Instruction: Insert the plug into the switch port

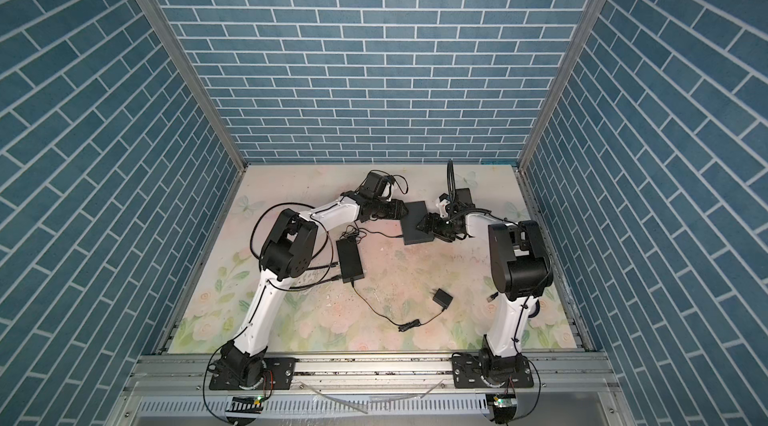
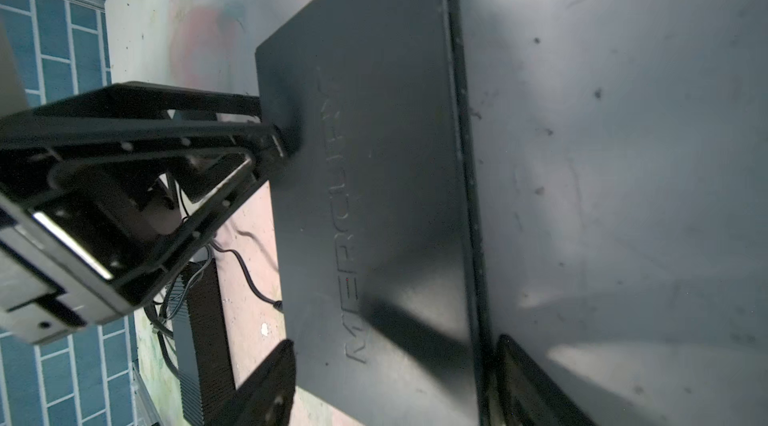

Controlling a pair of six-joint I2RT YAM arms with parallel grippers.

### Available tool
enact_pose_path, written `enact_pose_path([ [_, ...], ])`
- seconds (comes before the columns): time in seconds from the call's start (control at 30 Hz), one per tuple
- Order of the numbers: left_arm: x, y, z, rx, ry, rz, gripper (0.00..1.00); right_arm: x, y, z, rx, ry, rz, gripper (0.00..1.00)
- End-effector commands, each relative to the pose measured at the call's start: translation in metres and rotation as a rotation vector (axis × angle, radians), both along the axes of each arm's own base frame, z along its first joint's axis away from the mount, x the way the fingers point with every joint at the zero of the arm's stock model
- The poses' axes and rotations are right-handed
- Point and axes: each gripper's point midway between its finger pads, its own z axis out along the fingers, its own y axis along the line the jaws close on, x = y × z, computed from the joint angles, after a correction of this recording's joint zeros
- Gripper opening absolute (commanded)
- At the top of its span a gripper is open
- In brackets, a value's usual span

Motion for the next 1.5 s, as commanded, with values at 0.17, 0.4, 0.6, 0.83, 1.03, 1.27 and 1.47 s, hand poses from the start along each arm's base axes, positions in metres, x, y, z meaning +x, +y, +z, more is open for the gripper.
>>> enact_pose_path([
  [0.17,0.017,-0.017,0.018,-0.057,-0.058,-0.027,0.61,-0.020,0.055,0.012,0.196,-0.010,0.023,0.75],
  [0.4,0.040,0.020,0.027,-0.012,-0.090,0.027,0.60,-0.027,0.039,0.035,0.129,-0.003,0.029,0.77],
  [0.6,0.013,0.034,0.073,0.078,-0.204,-0.113,0.60,-0.062,-0.037,0.040,-0.129,0.065,-0.130,0.80],
  [0.83,-0.063,0.035,0.095,0.275,-0.324,-0.221,0.61,-0.117,-0.159,0.056,-0.427,0.108,-0.509,0.79],
  [1.03,-0.115,0.020,0.080,0.218,-0.293,-0.239,0.61,-0.163,-0.218,0.029,-0.570,0.262,-0.738,0.80],
  [1.27,-0.120,0.023,0.078,0.255,-0.286,-0.258,0.61,-0.164,-0.227,-0.002,-0.517,0.322,-0.780,0.78],
  [1.47,-0.118,0.018,0.085,0.230,-0.298,-0.255,0.61,-0.156,-0.223,-0.017,-0.514,0.331,-0.690,0.73],
])
